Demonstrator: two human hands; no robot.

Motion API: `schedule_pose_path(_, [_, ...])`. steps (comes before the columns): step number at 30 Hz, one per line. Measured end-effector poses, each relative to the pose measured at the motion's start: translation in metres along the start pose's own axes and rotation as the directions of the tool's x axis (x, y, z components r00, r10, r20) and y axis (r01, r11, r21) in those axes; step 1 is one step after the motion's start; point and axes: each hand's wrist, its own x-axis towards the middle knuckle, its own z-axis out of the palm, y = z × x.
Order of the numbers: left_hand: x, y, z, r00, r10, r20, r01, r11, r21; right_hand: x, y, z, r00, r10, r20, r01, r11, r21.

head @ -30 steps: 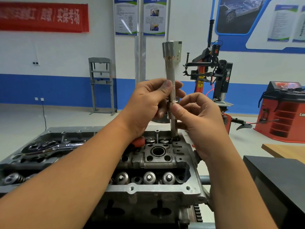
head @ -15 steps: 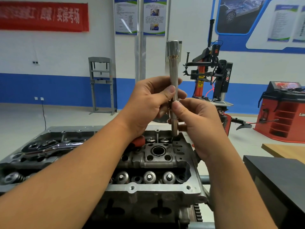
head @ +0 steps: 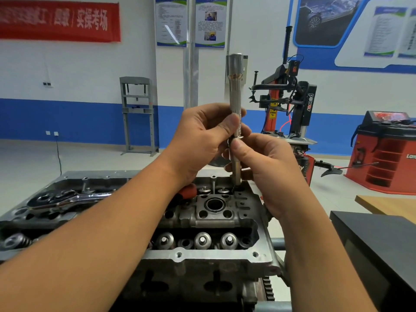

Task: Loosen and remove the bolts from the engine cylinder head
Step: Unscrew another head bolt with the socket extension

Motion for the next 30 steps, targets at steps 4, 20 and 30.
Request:
schedule_pose_path(4, [0.001,-0.002,0.003,0.995,0.072,-0.075,-0.063,0.991,0.118,-0.002,-0.002,0.004,0.987,-0.045,-0.154,0.022,0.988,-0.150])
schedule_pose_path(20, [0.000,-0.003,0.001,0.997,0.058,-0.047,-0.053,0.993,0.110,-0.002,-0.010,0.012,0.966,-0.080,-0.245,-0.036,0.899,-0.437])
schedule_pose_path(30, [-0.001,-0.001,0.001,0.999,-0.020,0.045,0.019,1.000,0.014,-0.002,-0.018,-0.001,0.988,0.061,-0.143,-0.090,0.974,-0.207])
